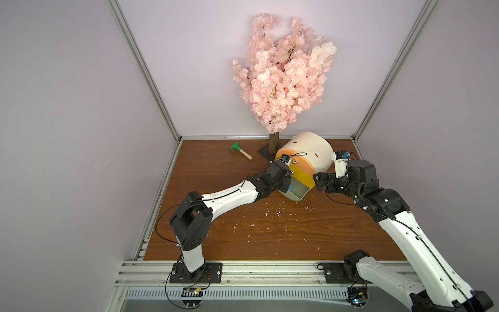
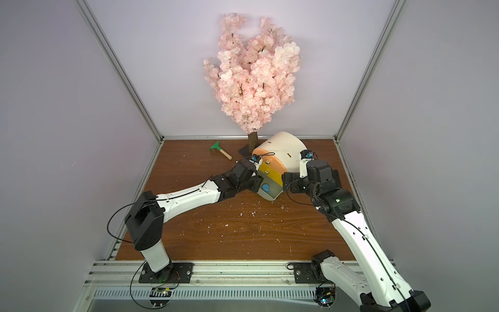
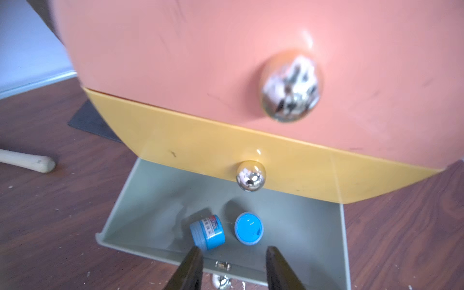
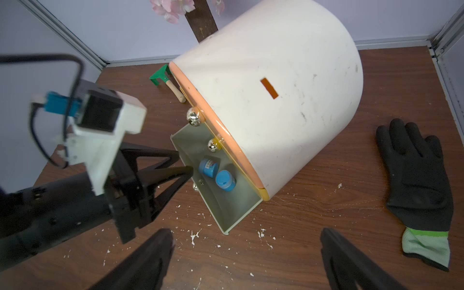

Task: Put the paint cans in the drawer according to color
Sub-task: Place the paint can in the drawer, then close the drawer of the storage box.

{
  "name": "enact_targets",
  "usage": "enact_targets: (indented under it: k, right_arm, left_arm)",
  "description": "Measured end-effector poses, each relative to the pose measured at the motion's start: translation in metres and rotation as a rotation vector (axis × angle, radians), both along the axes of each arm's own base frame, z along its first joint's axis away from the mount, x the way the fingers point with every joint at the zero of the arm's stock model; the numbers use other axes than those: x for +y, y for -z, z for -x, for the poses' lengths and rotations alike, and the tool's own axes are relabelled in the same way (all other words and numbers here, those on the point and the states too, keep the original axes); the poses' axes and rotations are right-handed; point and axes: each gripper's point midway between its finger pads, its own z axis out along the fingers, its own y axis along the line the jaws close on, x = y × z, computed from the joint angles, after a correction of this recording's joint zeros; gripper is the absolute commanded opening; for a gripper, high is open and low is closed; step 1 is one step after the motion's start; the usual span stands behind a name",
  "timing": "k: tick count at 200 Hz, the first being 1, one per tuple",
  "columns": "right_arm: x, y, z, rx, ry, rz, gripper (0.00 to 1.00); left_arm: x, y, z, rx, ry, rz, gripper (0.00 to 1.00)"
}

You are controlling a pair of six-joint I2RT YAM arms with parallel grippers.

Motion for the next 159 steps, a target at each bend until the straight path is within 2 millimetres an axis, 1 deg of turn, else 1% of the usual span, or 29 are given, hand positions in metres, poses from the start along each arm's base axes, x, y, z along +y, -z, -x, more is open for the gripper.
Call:
enact_targets:
  k: [20, 37, 47, 63, 86, 105, 129, 144, 159]
  right_arm:
    - [0.003, -0.008, -0.012, -0.021, 0.011, -0.001, 0.99]
    - [0.004, -0.021, -0.031, -0.062, 0.036, 0.003, 0.99]
    - [0.006, -0.029, -0.044, -0.084, 0.049, 0.010, 0.99]
    - [0.007, -0.043, -0.066, -0.113, 0.070, 0.010, 0.99]
    - [0.003, -0.058, -0.105, -0.144, 0.104, -0.003, 0.99]
    - [-0.008, -0.064, -0.136, -0.155, 0.139, -0.007, 0.99]
    - [-0.022, -0.069, -0.173, -0.166, 0.169, -0.006, 0.99]
    - [-0.027, -0.070, -0.196, -0.166, 0.171, -0.004, 0.99]
    - [-0.028, -0.067, -0.218, -0.158, 0.164, -0.003, 0.99]
  left_arm:
    - [0.014, -0.018, 0.004, -0.036, -0.041, 0.074, 0.41]
    - [0.029, -0.019, 0.010, -0.044, -0.073, 0.133, 0.38]
    - [0.040, -0.014, 0.012, -0.038, -0.097, 0.165, 0.35]
    - [0.060, 0.000, 0.012, -0.018, -0.147, 0.210, 0.33]
    - [0.080, 0.022, 0.015, 0.003, -0.190, 0.253, 0.31]
    - [0.083, 0.035, 0.019, 0.016, -0.198, 0.280, 0.28]
    - [0.080, 0.039, 0.019, 0.010, -0.195, 0.331, 0.23]
    - [0.077, 0.043, 0.018, 0.006, -0.193, 0.354, 0.21]
    - [0.073, 0.052, 0.015, 0.011, -0.191, 0.362, 0.19]
